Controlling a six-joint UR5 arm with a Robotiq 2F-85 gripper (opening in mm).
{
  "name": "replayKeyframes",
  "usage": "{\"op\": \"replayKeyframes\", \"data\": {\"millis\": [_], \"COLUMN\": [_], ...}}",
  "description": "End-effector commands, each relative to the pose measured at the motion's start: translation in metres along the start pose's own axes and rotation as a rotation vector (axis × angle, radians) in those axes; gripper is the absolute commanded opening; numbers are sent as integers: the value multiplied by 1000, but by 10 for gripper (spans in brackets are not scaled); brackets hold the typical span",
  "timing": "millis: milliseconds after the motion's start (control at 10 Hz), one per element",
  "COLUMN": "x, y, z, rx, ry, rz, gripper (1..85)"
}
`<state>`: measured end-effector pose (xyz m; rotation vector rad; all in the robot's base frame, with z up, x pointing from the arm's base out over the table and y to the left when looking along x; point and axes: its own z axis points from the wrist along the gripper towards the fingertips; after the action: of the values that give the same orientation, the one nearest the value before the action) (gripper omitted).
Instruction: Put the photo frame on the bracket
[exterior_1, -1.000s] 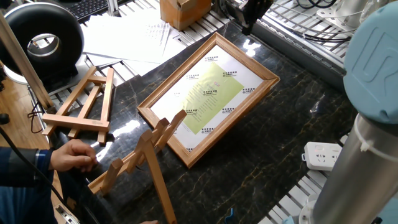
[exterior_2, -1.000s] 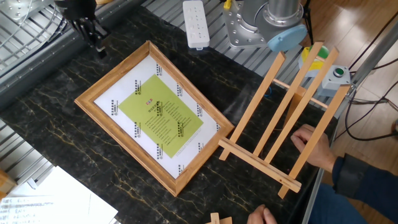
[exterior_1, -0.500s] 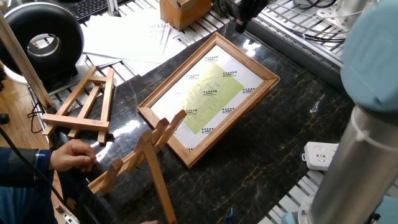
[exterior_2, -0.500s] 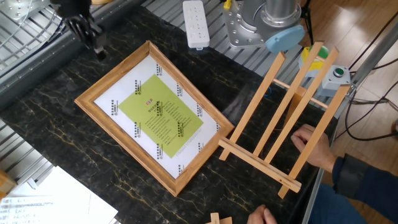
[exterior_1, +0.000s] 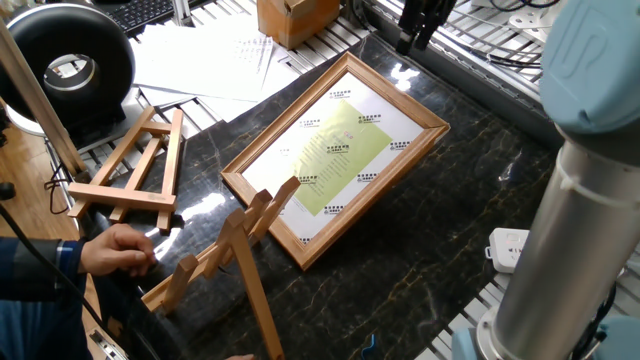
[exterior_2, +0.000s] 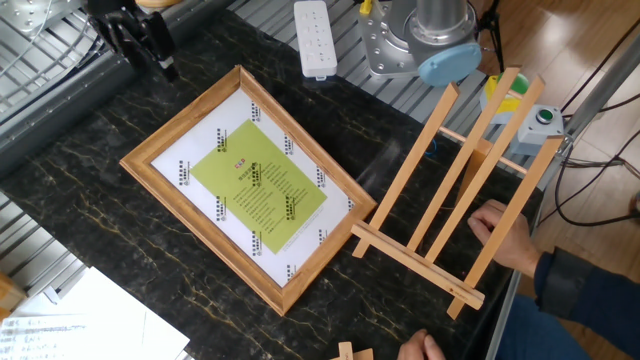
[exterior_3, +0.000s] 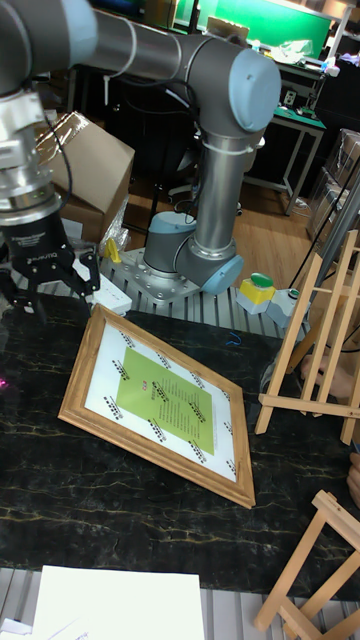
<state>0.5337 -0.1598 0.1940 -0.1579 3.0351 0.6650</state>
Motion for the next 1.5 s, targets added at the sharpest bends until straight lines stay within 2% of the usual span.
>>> {"op": "replayKeyframes", "data": {"millis": [0, 100, 200, 300, 800, 1400], "x": [0, 0, 1, 2, -3, -1], "y": [3, 4, -2, 0, 10, 9], "z": [14, 23, 31, 36, 48, 61], "rx": [-80, -99, -97, -117, -169, -172], "ry": [1, 6, 9, 8, -1, 14], "rz": [18, 30, 14, 13, 55, 33], "gripper": [610, 603, 603, 603, 610, 613]}}
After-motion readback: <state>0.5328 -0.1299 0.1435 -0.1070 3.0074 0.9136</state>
